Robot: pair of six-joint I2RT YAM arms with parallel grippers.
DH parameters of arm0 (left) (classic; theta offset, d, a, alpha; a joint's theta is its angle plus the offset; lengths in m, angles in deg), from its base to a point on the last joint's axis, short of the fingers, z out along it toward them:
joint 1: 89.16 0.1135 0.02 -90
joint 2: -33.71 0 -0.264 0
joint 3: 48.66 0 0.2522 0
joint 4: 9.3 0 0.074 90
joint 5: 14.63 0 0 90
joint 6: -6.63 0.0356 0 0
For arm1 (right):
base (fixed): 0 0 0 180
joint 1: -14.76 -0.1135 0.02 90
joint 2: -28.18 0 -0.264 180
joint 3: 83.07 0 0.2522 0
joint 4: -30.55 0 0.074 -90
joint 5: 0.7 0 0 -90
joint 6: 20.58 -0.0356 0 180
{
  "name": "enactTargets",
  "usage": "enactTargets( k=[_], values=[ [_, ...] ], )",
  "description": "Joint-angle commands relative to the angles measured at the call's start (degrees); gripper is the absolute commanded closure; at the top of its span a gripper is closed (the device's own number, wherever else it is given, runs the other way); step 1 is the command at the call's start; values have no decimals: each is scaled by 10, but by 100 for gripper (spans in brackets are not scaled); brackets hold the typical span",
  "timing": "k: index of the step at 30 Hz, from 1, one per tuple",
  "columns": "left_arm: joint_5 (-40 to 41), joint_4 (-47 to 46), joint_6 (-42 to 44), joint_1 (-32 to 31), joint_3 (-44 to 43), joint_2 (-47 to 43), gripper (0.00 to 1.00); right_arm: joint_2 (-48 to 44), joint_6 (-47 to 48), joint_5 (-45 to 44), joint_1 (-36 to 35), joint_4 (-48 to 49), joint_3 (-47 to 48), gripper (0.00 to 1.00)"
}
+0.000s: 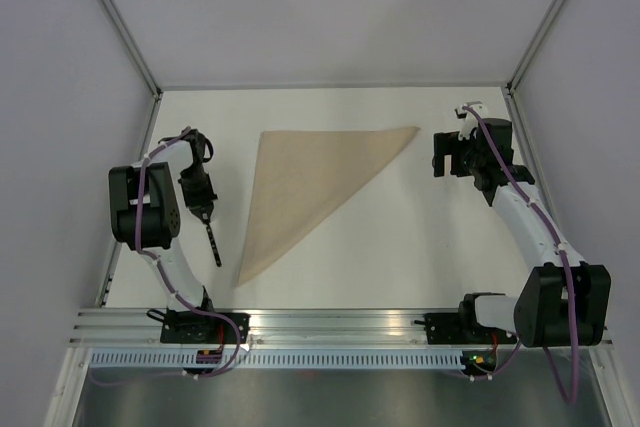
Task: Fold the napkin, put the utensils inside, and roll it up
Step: Grab a utensil with the left arm, then place the utensil onto the napkin
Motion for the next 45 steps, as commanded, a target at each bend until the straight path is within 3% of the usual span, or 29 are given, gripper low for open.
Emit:
enactTargets(
  k=[1, 7, 18, 25, 33, 45],
  values=[
    [-5, -54, 15, 4, -10, 31, 83, 5, 6, -6, 2, 5, 8, 2],
    [-20, -43, 26, 3, -35, 24, 98, 8, 6, -9, 2, 5, 8, 2],
    [-41, 0, 36, -6, -95, -16, 98, 13, 6, -7, 2, 4, 10, 2],
    [-18, 51, 47, -51, -170, -22, 98, 13, 5, -6, 2, 3, 9, 2],
    [16, 137, 59, -134, -272, 2, 98, 12, 5, -5, 2, 2, 9, 2],
    [16, 220, 61, -350, -447, 127, 98, 11, 5, -4, 2, 2, 9, 2]
  ],
)
